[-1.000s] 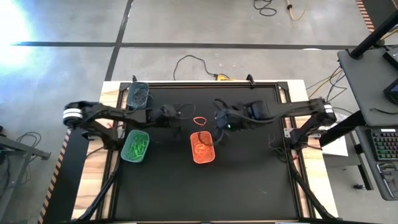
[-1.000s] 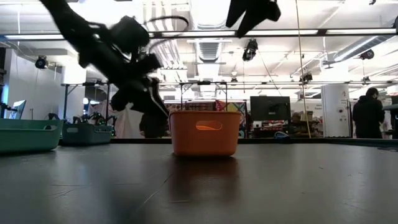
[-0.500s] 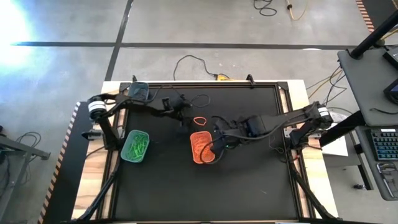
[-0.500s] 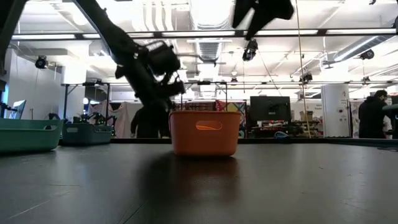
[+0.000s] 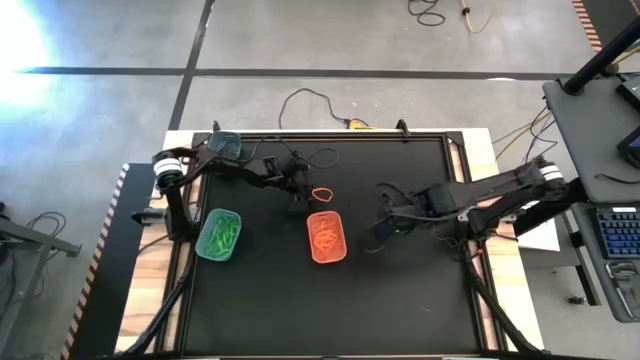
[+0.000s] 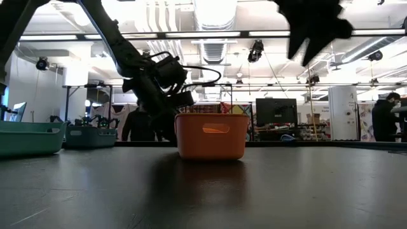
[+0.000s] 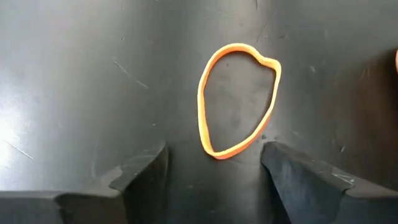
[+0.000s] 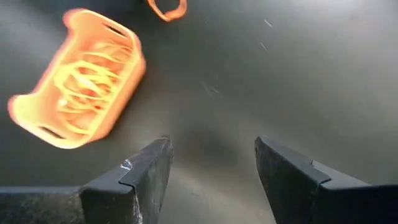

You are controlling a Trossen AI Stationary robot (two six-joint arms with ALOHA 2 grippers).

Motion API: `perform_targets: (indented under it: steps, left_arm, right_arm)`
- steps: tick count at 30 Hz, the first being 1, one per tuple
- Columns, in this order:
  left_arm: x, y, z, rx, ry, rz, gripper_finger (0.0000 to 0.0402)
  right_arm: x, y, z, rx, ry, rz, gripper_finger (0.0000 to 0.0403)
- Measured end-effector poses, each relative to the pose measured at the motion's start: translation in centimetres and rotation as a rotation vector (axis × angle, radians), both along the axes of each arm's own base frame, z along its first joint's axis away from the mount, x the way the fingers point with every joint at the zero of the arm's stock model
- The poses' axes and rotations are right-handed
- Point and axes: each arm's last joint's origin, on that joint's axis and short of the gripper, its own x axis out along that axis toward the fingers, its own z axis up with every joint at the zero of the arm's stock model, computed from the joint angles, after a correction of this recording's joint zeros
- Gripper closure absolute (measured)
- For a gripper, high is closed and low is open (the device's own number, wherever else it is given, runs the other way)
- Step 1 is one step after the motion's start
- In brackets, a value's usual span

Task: Sort rubber bands into baskets
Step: Put the orange rubber band into the orange bin

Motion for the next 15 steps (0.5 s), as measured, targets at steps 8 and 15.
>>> perform_targets:
  steps: [8, 15]
  left_arm:
    - [0.4, -0.2, -0.1, -0.031, -0.047, -0.007, 0.0212]
    - [0.5, -0.3, -0.1, -0.063, -0.055, 0.014, 0.0326]
  right_arm:
    - [-4.9, -0.9, -4.8, 0.04, 0.08, -0.147, 0.0181]
    - [-7.8, -1.6, -10.5, 0.145, 0.245, -0.312, 0.0181]
